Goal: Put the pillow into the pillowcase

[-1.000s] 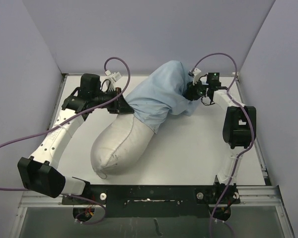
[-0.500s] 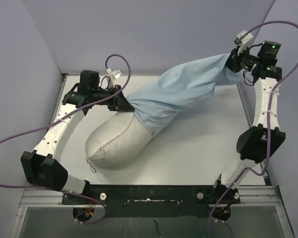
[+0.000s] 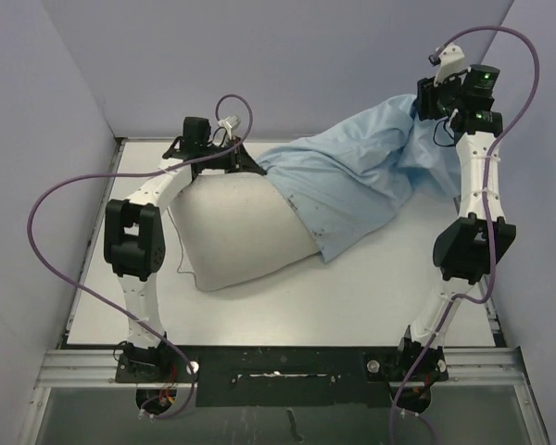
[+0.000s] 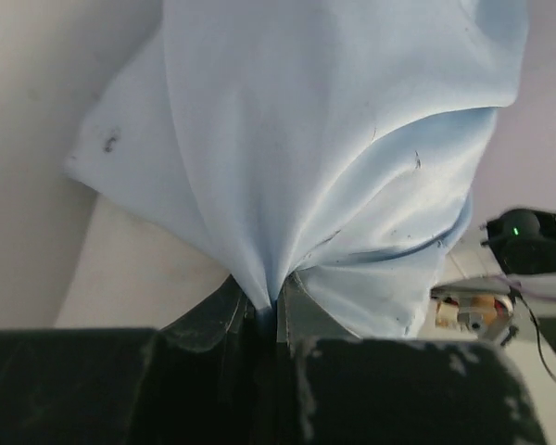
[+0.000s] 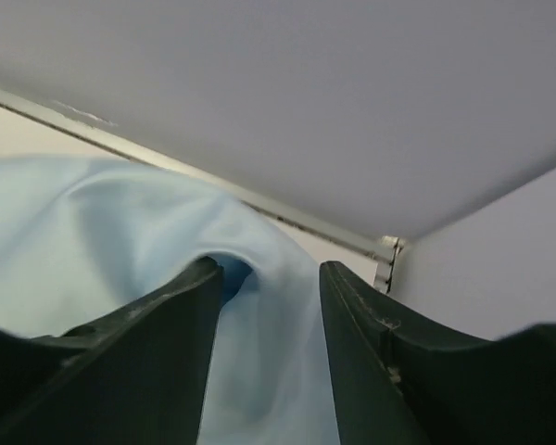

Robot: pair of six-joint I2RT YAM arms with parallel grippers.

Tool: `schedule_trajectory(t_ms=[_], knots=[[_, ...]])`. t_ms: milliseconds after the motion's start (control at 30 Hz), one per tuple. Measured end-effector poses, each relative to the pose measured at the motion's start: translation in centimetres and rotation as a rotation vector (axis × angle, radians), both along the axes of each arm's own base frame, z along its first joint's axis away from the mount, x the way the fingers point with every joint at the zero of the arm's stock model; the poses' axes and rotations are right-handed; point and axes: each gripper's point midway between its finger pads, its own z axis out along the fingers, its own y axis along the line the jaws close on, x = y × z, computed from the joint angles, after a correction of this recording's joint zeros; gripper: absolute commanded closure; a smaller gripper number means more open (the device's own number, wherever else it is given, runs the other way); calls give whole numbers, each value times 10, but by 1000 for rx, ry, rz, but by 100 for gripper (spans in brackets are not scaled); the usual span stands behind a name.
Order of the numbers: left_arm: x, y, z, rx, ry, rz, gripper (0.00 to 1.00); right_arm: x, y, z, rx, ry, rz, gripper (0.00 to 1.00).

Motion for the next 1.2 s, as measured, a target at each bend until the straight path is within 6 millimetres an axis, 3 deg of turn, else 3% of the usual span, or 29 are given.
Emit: schedule_trajectory(t_ms=[100,133,200,267,400,467,533,633,700,833,933,1000,1067,1200], knots=[[32,4,-18,78,33,99,90,13,-18,-47,15,106,-67,28],[38,7,-19,105,30,129,83,11,-20,-60,22,133,-69,19],[47,13,-17,159,17,182,74,1,-17,-67,32,153,-36,1],[56,17,-13,203,-19,222,68,-16,-6,-62,42,150,47,2],[70,25,-4,262,-107,270,58,-59,51,-13,133,53,338,2],[74,28,-4,290,-138,282,52,-95,95,5,250,19,549,0],[77,35,-9,339,-165,299,40,-128,138,2,336,49,716,0],[77,53,-15,452,-224,338,15,-158,204,-32,347,170,886,2],[67,74,-10,541,-282,380,4,-174,247,-64,299,267,952,2],[16,122,33,615,-408,489,2,-200,303,-119,143,406,990,2],[-30,163,75,572,-489,626,4,-204,317,-141,30,445,951,2],[-50,187,82,528,-491,726,6,-190,316,-152,-31,452,888,2],[-68,200,60,491,-424,788,7,-172,312,-162,-79,452,813,2],[-103,194,-32,432,-134,808,6,-132,302,-185,-140,461,630,2]])
